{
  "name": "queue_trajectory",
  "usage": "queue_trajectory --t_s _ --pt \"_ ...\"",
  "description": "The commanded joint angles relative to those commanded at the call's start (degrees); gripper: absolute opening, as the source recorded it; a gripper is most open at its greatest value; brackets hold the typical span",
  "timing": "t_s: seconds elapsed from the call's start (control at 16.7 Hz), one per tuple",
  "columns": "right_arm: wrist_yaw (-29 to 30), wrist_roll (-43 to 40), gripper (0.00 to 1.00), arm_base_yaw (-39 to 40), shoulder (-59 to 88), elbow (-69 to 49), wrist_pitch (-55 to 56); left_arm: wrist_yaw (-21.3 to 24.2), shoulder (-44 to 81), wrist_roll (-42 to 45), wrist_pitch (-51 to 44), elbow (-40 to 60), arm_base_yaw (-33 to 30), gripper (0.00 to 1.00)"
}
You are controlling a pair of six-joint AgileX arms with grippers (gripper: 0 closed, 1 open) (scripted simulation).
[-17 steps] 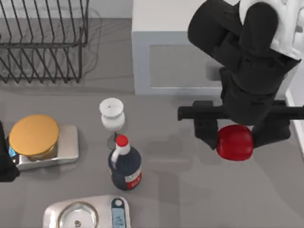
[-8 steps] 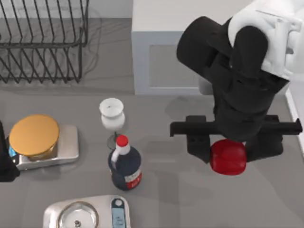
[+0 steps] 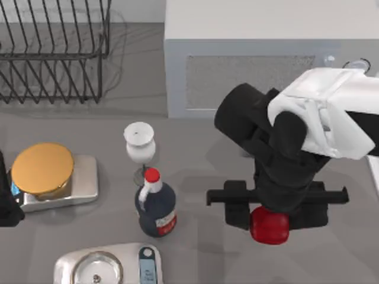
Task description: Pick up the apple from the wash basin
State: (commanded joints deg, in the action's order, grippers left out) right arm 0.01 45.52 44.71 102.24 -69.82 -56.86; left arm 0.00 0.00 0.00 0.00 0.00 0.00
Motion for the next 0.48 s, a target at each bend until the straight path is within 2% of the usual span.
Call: queue_trajectory --t_s 0.42,0.48 --pt "0.02 0.11 0.0 0.14 0.83 3.33 3.45 0.0 0.0 0.0 0.0 0.0 0.0 1.0" --pt "0.02 0.11 0.08 0.14 0.83 3.33 3.45 0.0 0.0 0.0 0.0 0.0 0.0 1.0"
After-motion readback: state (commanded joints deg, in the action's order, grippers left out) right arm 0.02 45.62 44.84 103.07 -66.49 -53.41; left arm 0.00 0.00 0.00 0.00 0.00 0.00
